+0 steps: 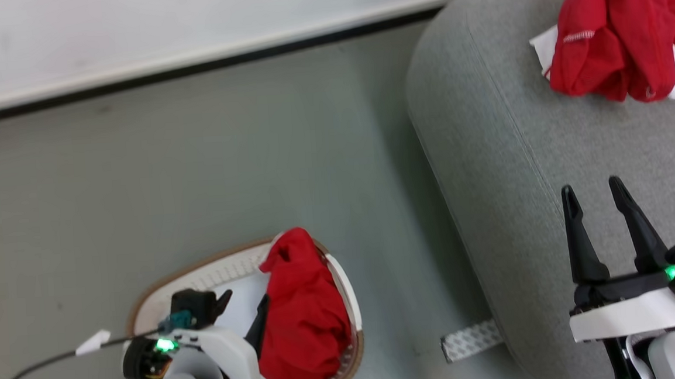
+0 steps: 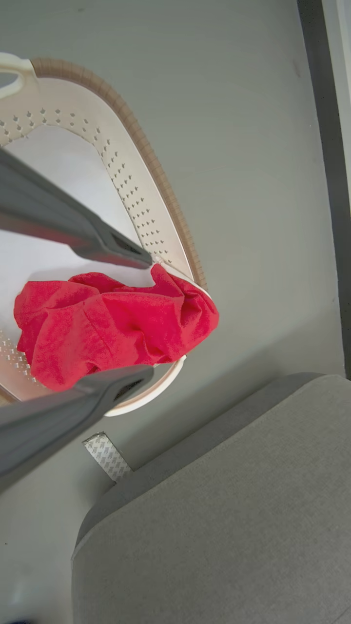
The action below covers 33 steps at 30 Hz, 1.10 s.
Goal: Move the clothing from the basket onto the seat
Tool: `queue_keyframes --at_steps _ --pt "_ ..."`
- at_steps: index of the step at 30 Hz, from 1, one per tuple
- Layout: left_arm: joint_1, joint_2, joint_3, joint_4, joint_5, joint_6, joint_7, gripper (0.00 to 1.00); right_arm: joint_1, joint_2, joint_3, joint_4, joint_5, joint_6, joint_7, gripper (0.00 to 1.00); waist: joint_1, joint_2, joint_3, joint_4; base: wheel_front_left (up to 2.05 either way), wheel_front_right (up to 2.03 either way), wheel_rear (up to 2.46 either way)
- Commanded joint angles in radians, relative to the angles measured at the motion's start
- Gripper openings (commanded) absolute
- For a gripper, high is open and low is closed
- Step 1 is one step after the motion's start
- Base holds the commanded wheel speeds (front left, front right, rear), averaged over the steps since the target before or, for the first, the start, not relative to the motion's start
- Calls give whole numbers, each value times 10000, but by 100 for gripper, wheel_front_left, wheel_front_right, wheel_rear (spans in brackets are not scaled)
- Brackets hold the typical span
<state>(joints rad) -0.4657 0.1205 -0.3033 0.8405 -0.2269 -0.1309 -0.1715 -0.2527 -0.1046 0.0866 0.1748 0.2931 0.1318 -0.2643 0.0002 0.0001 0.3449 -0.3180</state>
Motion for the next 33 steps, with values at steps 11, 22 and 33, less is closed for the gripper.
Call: queue_keyframes --at_steps 11,22,33 --pt "-1477 534 -1687 1488 -1745 17 1150 100 -788 401 140 -374 104 -22 4 100 -2 -1 1893 -1033 0 0 0" --pt "-2536 1230 -3413 1807 -3376 17 2775 100 -1236 550 567 -602 794 -22 2 100 -2 -1 3457 -1651 0 0 0" --pt "-3530 1562 -4489 2262 -4200 16 2975 100 -1551 547 1087 -620 1292 -22 4 100 -2 -1 4174 -2096 0 0 0"
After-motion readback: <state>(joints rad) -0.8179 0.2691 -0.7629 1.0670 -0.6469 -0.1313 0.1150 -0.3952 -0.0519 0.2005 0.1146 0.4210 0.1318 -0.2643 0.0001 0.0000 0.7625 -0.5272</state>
